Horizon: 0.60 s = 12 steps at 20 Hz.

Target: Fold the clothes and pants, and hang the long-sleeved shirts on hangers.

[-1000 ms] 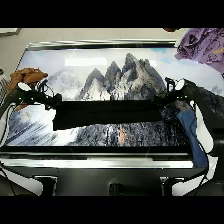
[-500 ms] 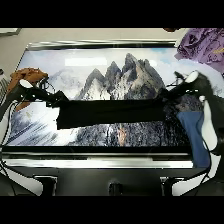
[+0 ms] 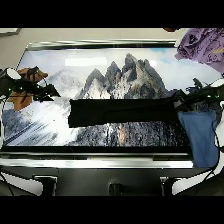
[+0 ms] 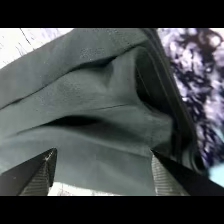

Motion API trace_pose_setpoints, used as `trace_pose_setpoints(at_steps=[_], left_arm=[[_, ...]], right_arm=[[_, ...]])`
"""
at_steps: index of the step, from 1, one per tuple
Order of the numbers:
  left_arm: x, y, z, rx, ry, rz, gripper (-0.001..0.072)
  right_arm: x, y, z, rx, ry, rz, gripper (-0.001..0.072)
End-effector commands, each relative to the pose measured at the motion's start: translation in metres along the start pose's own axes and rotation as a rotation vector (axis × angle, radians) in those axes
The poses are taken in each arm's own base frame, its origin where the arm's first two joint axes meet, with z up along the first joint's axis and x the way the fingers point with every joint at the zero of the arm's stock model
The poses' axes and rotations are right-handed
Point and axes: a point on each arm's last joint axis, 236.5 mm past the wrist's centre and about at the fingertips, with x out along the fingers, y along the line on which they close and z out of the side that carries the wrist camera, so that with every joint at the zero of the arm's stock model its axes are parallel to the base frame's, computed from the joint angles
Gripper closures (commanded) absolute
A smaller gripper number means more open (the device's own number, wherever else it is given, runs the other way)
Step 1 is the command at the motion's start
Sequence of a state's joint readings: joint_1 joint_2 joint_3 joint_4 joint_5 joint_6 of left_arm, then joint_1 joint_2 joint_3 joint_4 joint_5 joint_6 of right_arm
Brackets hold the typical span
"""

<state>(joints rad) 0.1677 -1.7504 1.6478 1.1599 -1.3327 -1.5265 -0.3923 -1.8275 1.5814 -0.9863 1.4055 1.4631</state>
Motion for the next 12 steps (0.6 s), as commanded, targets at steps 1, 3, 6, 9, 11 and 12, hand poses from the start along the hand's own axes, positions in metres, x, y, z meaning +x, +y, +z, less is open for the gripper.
trace_pose_setpoints(at_steps=[1, 3, 6, 9, 11, 12], left_arm=[[-0.002, -0.011, -0.001, -0.001, -0.004, -0.003, 0.0165], [0.003, -0.026, -0.005, 0.015, 0.009, -0.012, 0.0165], [0.014, -0.054, -0.011, 0.056, 0.017, -0.021, 0.0165], [0.035, -0.09, -0.021, 0.109, 0.033, -0.033, 0.0165], [0.057, -0.108, -0.033, 0.122, 0.066, -0.034, 0.0166], [0.069, -0.116, -0.037, 0.131, 0.08, -0.034, 0.0166]], right_arm=[[0.018, 0.005, 0.012, -0.029, -0.041, -0.01, 0.0047], [0.018, 0.006, 0.02, -0.031, -0.08, -0.019, 0.0047], [0.01, 0.012, 0.021, -0.036, -0.097, -0.015, 0.0047], [-0.009, 0.023, 0.028, -0.077, -0.159, -0.017, 0.0047], [-0.027, 0.034, 0.038, -0.1, -0.235, -0.017, 0.0047], [-0.035, 0.038, 0.043, -0.109, -0.272, -0.018, 0.0047]])
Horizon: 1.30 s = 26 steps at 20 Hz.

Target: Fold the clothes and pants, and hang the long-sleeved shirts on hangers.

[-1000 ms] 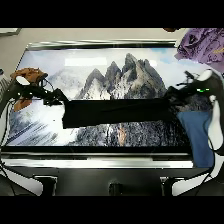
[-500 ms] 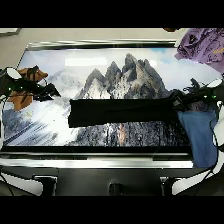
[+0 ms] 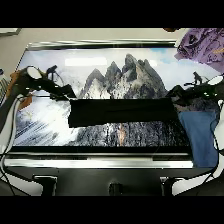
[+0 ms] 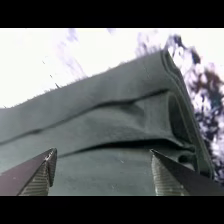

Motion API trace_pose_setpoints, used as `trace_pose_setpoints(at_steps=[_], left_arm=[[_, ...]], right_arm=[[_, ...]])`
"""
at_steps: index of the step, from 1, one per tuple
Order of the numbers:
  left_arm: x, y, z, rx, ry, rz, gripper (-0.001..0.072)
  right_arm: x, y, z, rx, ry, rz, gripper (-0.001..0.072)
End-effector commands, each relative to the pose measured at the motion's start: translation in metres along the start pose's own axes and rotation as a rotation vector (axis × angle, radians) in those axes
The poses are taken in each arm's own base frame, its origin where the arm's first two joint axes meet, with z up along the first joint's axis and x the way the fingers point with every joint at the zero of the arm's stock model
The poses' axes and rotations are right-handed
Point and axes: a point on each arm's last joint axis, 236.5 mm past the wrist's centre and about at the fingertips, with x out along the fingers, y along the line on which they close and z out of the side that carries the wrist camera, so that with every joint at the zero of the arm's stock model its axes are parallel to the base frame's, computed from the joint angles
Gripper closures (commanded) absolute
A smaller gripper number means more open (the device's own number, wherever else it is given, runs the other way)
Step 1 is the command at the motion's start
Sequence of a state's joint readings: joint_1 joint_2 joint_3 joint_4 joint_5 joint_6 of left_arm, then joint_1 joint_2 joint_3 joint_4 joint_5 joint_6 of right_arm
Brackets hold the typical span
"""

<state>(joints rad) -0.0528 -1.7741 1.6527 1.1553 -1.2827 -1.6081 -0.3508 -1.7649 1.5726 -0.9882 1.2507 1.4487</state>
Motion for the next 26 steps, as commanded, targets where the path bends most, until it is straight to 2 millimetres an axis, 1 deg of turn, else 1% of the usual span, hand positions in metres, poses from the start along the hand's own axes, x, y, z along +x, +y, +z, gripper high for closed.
trace_pose_setpoints(at_steps=[1, 3, 4, 5, 7, 9, 11, 14, 16, 18, 20, 22, 23, 24, 26], left_arm=[[0.04, -0.032, -0.012, 0.026, 0.041, -0.003, 0.0166], [0.066, -0.043, -0.024, 0.041, 0.085, 0.001, 0.0166], [0.076, -0.046, -0.031, 0.049, 0.108, 0.005, 0.0166], [0.082, -0.047, -0.034, 0.041, 0.121, 0.012, 0.0165], [0.081, -0.044, -0.034, 0.033, 0.113, 0.038, 0.0166], [0.072, -0.042, -0.03, 0.033, 0.098, 0.043, 0.0166], [0.057, -0.037, -0.025, 0.029, 0.08, 0.048, 0.0166], [0.032, -0.025, -0.02, 0.013, 0.059, 0.062, 0.0166], [0.015, -0.016, -0.016, -0.001, 0.04, 0.07, 0.0166], [0.0, -0.01, -0.011, -0.017, 0.016, 0.068, 0.0166], [-0.009, -0.003, -0.009, -0.031, 0.005, 0.069, 0.0166], [-0.014, 0.002, -0.009, -0.043, 0.006, 0.071, 0.0166], [-0.014, 0.003, -0.009, -0.046, 0.006, 0.072, 0.0166], [-0.014, 0.003, -0.008, -0.047, 0.006, 0.071, 0.0166], [-0.014, 0.003, -0.007, -0.052, 0.001, 0.071, 0.0166]], right_arm=[[-0.022, 0.012, 0.022, -0.035, -0.119, -0.004, 0.0047], [-0.028, 0.015, 0.025, -0.043, -0.139, -0.008, 0.0047], [-0.03, 0.011, 0.024, -0.05, -0.137, -0.025, 0.0047], [-0.031, 0.002, 0.019, -0.054, -0.119, -0.066, 0.0046], [-0.03, -0.026, 0.005, -0.076, -0.047, -0.176, 0.0033], [-0.022, -0.04, -0.001, -0.045, -0.001, -0.147, 0.0033], [-0.008, -0.054, -0.02, -0.049, 0.101, -0.107, 0.0033], [0.008, -0.066, -0.031, -0.031, 0.168, -0.054, 0.0033], [0.015, -0.068, -0.031, -0.037, 0.173, -0.03, 0.0033], [0.025, -0.064, -0.03, -0.033, 0.176, 0.012, 0.0034], [0.034, -0.061, -0.032, -0.029, 0.185, 0.051, 0.0034], [0.042, -0.059, -0.034, -0.011, 0.198, 0.077, 0.0042], [0.046, -0.056, -0.037, -0.007, 0.214, 0.093, 0.0056], [0.05, -0.052, -0.042, -0.013, 0.233, 0.098, 0.0117], [0.059, -0.038, -0.047, -0.045, 0.254, 0.098, 0.0282]])
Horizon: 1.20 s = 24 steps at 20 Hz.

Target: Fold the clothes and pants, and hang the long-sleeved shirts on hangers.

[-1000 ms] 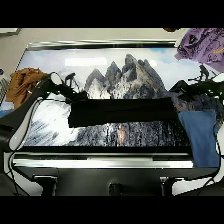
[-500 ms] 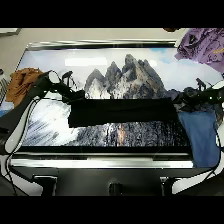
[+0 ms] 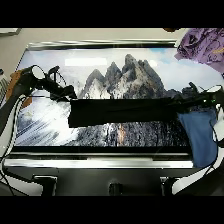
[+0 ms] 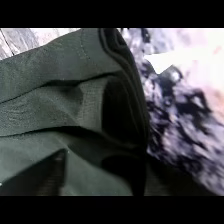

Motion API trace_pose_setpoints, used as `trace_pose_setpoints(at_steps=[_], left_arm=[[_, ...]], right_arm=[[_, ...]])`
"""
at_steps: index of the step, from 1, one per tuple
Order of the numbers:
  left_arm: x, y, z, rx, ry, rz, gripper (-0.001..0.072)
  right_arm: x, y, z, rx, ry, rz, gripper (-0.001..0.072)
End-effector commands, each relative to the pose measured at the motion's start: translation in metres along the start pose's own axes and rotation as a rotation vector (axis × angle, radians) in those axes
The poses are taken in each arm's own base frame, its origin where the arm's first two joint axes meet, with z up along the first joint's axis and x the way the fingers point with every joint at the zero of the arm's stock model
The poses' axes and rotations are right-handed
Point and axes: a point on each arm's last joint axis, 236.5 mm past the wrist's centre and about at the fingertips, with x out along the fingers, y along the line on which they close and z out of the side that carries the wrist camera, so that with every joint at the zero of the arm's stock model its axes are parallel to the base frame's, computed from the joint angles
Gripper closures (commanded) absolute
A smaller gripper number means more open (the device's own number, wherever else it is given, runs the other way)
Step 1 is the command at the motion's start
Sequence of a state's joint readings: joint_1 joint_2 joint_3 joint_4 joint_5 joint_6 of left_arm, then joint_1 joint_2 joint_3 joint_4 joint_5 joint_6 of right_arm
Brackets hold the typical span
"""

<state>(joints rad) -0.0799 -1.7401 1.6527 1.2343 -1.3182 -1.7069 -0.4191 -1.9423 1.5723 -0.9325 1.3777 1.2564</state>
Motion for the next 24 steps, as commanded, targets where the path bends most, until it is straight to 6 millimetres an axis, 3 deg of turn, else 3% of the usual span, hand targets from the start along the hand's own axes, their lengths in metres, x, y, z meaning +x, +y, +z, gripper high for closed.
trace_pose_setpoints(at_steps=[1, 2, 3, 4, 5, 6, 7, 9, 11, 16, 18, 24], left_arm=[[-0.004, 0.003, 0.002, -0.014, -0.008, 0.0, 0.0166], [-0.003, 0.001, 0.002, -0.014, -0.009, -0.005, 0.0166], [-0.003, -0.002, 0.002, -0.018, -0.008, -0.02, 0.017], [-0.003, -0.009, 0.003, -0.026, -0.013, -0.05, 0.019], [-0.003, -0.023, 0.007, -0.037, -0.029, -0.101, 0.0306], [-0.002, -0.038, 0.011, -0.045, -0.046, -0.154, 0.054], [0.001, -0.056, 0.016, -0.046, -0.07, -0.203, 0.0689], [0.014, -0.093, 0.018, -0.044, -0.094, -0.273, 0.0692], [0.041, -0.132, 0.008, -0.068, -0.078, -0.312, 0.0692], [0.115, -0.257, -0.051, -0.14, 0.007, -0.503, 0.0693], [0.134, -0.298, -0.072, -0.215, 0.029, -0.589, 0.0693], [0.166, -0.384, -0.115, -0.231, 0.073, -0.709, 0.0693]], right_arm=[[0.02, 0.018, -0.006, -0.04, 0.043, 0.013, 0.0391], [0.024, 0.025, -0.008, -0.054, 0.053, 0.012, 0.0574], [0.023, 0.031, -0.01, -0.063, 0.058, 0.012, 0.0679], [0.018, 0.036, -0.009, -0.057, 0.047, 0.007, 0.068], [0.006, 0.039, -0.007, -0.042, 0.026, -0.019, 0.068], [-0.008, 0.04, -0.006, -0.028, 0.001, -0.06, 0.0681], [-0.026, 0.043, -0.007, -0.005, -0.03, -0.105, 0.0681], [-0.063, 0.048, -0.008, 0.031, -0.106, -0.192, 0.0681], [-0.1, 0.055, -0.011, 0.048, -0.186, -0.263, 0.0681], [-0.173, 0.086, -0.023, 0.033, -0.328, -0.333, 0.0681], [-0.188, 0.094, -0.033, 0.042, -0.338, -0.346, 0.0681], [-0.202, 0.105, -0.047, 0.026, -0.35, -0.348, 0.0681]])
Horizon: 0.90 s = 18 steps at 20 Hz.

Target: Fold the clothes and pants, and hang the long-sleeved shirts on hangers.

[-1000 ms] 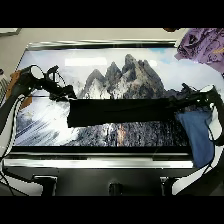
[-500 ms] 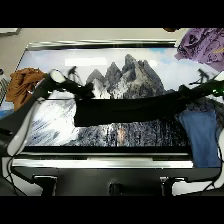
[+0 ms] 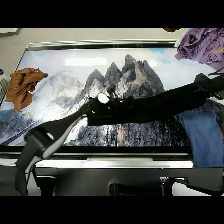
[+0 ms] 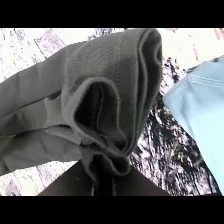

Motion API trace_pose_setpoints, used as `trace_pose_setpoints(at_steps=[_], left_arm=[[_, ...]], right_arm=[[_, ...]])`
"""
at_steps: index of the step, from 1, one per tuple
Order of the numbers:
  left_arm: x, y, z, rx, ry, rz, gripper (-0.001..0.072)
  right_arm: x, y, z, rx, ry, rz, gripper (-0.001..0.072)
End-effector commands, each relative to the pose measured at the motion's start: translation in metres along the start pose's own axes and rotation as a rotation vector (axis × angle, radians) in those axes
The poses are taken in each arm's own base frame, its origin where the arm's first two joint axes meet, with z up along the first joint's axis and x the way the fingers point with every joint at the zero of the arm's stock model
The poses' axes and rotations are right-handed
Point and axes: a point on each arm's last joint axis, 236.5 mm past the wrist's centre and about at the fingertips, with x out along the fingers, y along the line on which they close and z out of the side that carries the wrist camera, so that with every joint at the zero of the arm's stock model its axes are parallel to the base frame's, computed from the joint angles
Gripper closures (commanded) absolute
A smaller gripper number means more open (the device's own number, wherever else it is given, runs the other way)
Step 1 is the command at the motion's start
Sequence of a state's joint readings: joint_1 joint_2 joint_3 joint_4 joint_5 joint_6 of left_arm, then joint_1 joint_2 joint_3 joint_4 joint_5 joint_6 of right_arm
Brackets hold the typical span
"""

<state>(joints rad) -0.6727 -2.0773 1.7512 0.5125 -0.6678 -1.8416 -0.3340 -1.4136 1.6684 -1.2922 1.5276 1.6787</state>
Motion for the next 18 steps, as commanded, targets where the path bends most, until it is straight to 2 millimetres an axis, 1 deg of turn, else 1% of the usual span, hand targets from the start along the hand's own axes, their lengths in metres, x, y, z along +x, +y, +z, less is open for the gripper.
trace_pose_setpoints(at_steps=[1, 2, 4, 6, 8, 10, 11, 12, 14, 15, 16, 18], left_arm=[[0.044, -0.029, -0.024, -0.047, 0.002, -0.088, 0.0693], [0.053, -0.036, -0.026, -0.059, -0.003, -0.106, 0.0693], [0.071, -0.04, -0.03, -0.093, 0.006, -0.126, 0.0693], [0.082, -0.032, -0.036, -0.14, 0.018, -0.119, 0.0693], [0.083, -0.028, -0.034, -0.145, 0.02, -0.114, 0.0693], [0.071, -0.033, -0.027, -0.116, 0.033, -0.117, 0.0693], [0.061, -0.036, -0.024, -0.078, 0.056, -0.117, 0.0694], [0.046, -0.04, -0.02, -0.034, 0.091, -0.114, 0.0694], [0.009, -0.042, -0.012, 0.044, 0.15, -0.074, 0.0694], [-0.014, -0.039, -0.003, 0.1, 0.156, -0.025, 0.0694], [-0.043, -0.034, 0.012, 0.171, 0.143, 0.042, 0.0694], [-0.108, -0.018, 0.048, 0.279, 0.083, 0.201, 0.0694]], right_arm=[[-0.01, 0.001, -0.003, 0.004, -0.008, -0.007, 0.0681], [-0.01, 0.001, -0.003, 0.004, -0.008, -0.007, 0.0681], [-0.01, 0.003, -0.003, 0.004, -0.008, 0.0, 0.0681], [-0.01, 0.003, -0.001, 0.004, -0.015, 0.0, 0.0681], [-0.01, 0.003, 0.003, 0.004, -0.033, 0.002, 0.0681], [-0.01, 0.003, 0.007, 0.004, -0.049, 0.004, 0.0681], [-0.01, 0.004, 0.01, 0.01, -0.061, 0.006, 0.0681], [-0.01, 0.005, 0.011, 0.027, -0.068, 0.012, 0.0681], [-0.009, 0.014, 0.009, 0.047, -0.059, 0.031, 0.0681], [-0.007, 0.023, 0.005, 0.046, -0.047, 0.04, 0.0681], [-0.004, 0.037, 0.0, 0.034, -0.035, 0.051, 0.0681], [0.004, 0.077, -0.016, 0.014, -0.003, 0.079, 0.0681]])
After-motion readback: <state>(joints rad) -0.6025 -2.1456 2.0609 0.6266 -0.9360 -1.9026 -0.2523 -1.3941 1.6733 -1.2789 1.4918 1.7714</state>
